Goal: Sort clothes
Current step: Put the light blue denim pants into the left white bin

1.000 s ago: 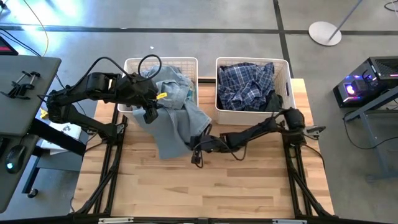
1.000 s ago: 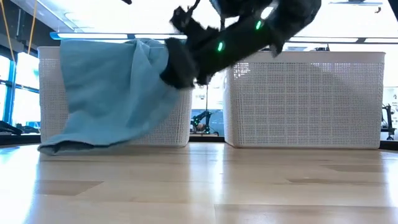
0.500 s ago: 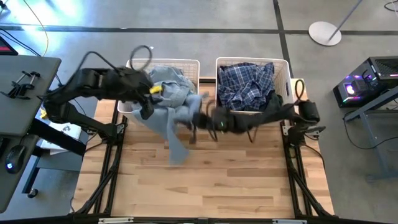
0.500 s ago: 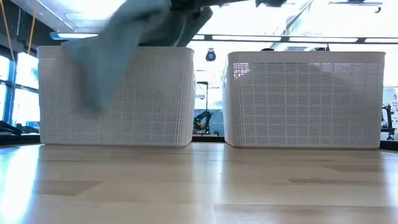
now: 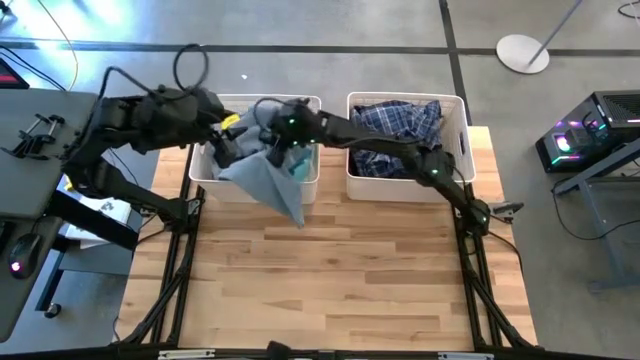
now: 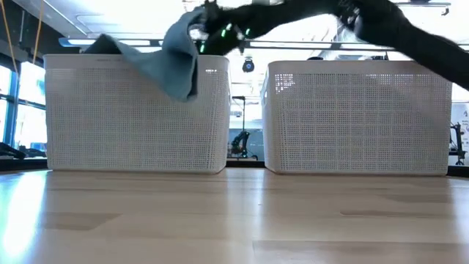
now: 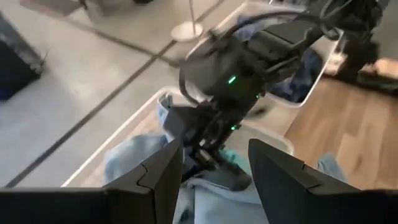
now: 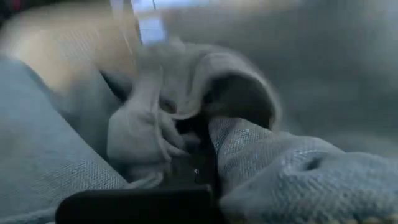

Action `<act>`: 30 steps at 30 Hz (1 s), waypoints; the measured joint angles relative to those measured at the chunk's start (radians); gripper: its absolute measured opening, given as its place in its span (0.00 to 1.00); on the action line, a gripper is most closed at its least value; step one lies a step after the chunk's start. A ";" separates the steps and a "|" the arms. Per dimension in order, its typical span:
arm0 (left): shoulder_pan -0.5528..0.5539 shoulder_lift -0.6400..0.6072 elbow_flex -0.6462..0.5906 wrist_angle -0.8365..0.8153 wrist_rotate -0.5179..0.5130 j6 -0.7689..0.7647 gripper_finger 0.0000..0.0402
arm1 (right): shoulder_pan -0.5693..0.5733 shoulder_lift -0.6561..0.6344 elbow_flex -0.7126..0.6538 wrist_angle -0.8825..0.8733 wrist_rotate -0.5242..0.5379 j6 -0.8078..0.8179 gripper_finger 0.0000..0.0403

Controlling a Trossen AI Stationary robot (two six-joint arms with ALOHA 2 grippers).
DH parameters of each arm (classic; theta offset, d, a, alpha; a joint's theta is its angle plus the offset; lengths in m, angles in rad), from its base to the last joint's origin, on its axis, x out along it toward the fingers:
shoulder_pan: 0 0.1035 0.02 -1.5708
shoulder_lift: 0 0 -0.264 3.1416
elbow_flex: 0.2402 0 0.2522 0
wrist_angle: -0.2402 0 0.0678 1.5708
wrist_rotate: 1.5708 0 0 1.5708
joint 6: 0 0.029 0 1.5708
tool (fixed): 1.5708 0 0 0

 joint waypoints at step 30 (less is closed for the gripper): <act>0.171 0.070 -0.262 -0.012 0.089 -0.122 0.27 | 0.018 -0.428 -0.111 -0.350 -0.226 0.087 0.64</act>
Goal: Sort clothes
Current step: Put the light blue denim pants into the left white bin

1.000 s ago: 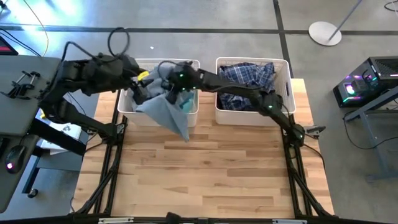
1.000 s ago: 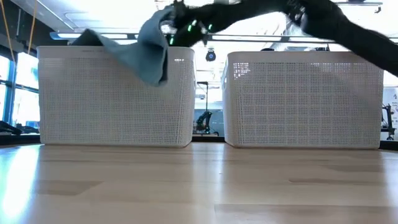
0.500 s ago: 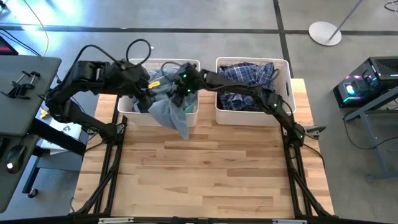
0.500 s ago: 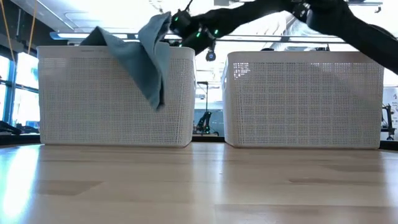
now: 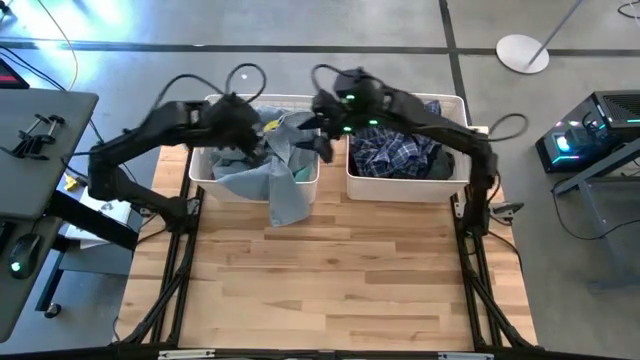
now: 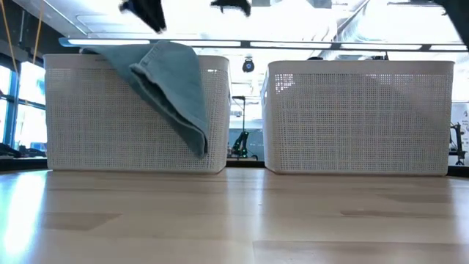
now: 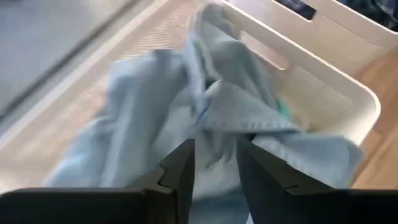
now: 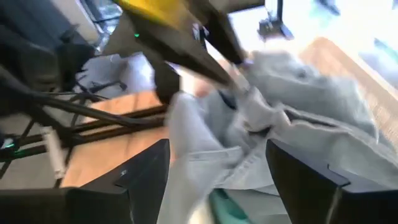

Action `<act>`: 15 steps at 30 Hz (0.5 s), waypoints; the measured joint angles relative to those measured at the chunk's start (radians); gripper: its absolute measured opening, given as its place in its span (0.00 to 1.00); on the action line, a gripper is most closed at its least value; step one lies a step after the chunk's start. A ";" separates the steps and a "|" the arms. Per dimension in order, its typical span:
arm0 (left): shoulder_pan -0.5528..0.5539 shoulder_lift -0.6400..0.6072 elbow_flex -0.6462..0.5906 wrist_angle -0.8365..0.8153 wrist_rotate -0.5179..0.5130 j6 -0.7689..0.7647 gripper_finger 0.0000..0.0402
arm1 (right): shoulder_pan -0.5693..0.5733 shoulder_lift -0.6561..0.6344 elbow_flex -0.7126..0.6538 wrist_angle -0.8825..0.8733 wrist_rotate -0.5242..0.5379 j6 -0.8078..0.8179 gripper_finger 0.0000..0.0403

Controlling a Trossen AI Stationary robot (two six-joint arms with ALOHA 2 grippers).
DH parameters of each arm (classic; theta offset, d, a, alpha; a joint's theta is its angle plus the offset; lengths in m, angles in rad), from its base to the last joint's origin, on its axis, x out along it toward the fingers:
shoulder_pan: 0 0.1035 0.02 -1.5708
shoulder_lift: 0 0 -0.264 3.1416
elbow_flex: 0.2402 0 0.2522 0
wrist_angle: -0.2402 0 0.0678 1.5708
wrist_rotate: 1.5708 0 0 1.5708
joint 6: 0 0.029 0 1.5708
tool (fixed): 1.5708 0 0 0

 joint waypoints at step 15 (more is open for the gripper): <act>0.572 0.207 -0.487 0.526 0.363 0.154 0.07 | 0.395 -0.292 -0.173 -0.437 0.342 -0.092 0.64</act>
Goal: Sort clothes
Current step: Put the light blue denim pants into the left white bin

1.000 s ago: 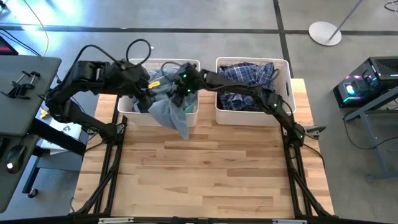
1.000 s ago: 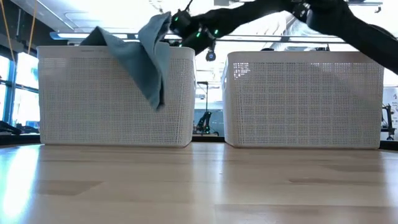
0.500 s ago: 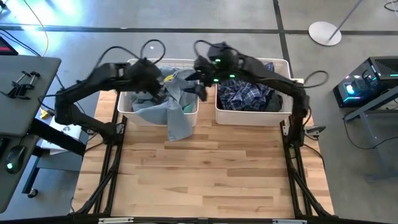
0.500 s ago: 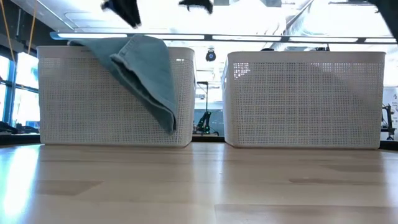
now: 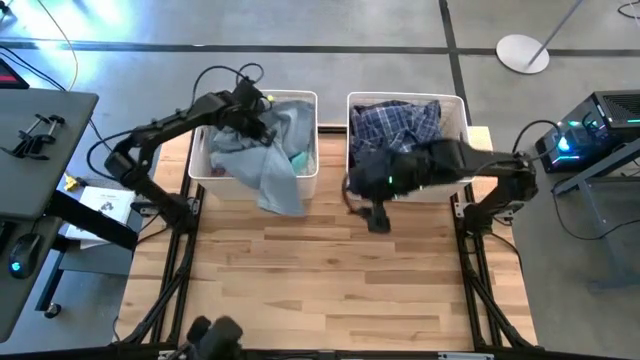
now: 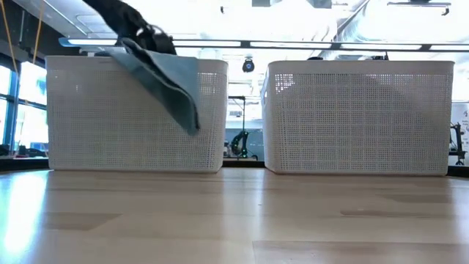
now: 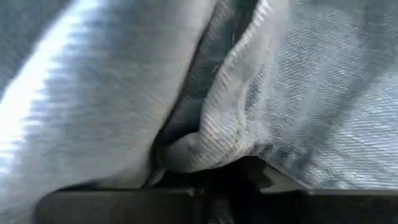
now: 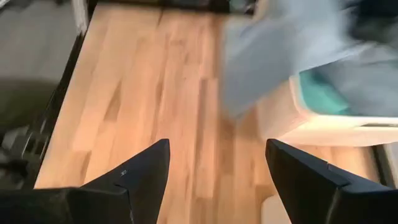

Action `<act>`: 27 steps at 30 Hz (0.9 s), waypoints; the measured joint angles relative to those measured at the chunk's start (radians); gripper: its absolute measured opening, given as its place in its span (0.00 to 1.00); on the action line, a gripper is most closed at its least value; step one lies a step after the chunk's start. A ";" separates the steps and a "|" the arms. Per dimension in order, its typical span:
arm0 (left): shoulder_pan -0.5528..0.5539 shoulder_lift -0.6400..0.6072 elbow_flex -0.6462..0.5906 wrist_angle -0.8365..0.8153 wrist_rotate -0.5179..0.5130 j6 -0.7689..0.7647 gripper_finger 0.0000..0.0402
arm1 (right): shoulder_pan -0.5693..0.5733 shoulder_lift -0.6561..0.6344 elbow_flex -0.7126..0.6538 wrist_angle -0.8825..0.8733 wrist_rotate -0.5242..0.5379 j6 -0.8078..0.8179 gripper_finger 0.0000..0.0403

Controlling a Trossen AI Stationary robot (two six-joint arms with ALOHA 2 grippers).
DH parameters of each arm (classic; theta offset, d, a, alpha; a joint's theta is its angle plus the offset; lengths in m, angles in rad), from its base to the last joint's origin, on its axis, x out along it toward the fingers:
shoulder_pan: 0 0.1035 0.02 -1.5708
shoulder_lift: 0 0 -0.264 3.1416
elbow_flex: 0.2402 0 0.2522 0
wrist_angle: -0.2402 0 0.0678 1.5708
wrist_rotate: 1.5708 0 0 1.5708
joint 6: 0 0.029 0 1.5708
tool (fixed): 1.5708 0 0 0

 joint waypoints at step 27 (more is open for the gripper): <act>-0.208 -0.468 0.312 -0.300 0.054 0.020 0.00 | -0.001 0.342 -0.919 1.584 0.290 -0.087 0.64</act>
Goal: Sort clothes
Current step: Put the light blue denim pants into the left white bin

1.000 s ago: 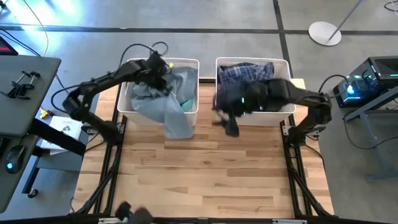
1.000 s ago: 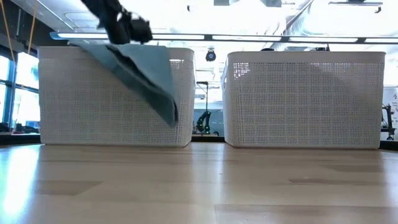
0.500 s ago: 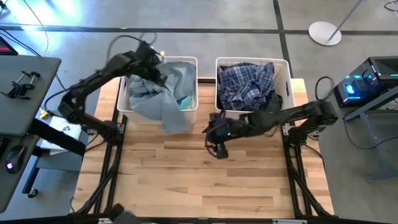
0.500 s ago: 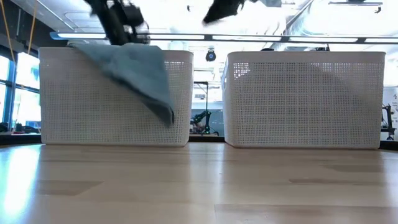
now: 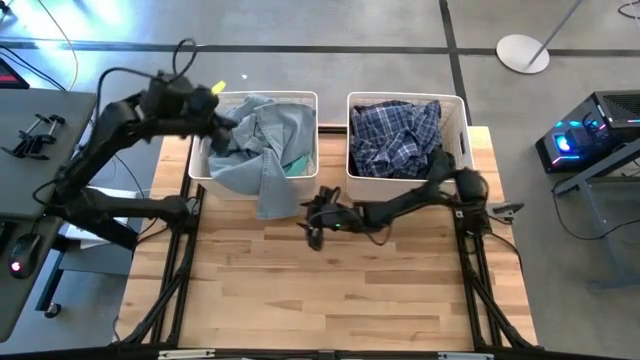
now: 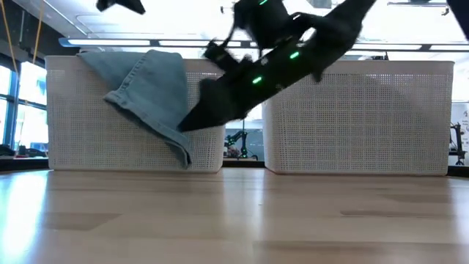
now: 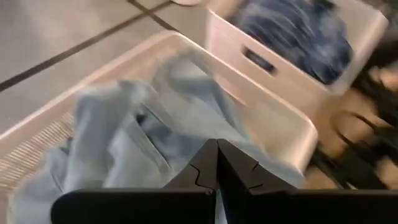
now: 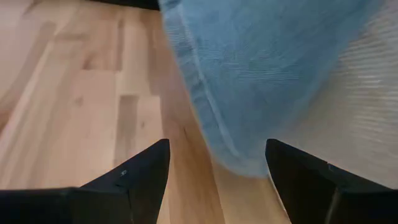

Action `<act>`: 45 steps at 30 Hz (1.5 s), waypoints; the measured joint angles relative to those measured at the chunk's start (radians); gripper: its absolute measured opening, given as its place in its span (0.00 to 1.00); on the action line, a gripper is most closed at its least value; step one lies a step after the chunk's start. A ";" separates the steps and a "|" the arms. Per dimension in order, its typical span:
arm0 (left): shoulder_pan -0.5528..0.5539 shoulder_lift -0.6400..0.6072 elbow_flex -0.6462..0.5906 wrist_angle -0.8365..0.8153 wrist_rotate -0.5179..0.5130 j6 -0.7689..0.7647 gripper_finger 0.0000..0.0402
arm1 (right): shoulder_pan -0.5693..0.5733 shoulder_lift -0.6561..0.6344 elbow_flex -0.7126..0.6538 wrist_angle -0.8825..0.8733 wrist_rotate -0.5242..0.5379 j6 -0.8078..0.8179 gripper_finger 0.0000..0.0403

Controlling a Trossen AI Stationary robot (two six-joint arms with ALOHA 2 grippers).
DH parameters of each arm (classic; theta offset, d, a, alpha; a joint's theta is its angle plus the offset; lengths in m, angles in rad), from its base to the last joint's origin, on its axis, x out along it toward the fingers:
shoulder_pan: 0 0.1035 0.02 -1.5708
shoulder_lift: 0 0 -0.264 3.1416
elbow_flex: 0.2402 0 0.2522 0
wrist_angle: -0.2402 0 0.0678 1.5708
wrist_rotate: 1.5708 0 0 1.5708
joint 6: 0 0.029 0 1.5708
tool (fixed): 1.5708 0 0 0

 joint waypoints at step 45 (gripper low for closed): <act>-0.905 -0.137 -0.440 -0.258 -0.127 -0.561 0.00 | -0.117 -0.095 1.003 -1.279 -0.060 -0.206 0.02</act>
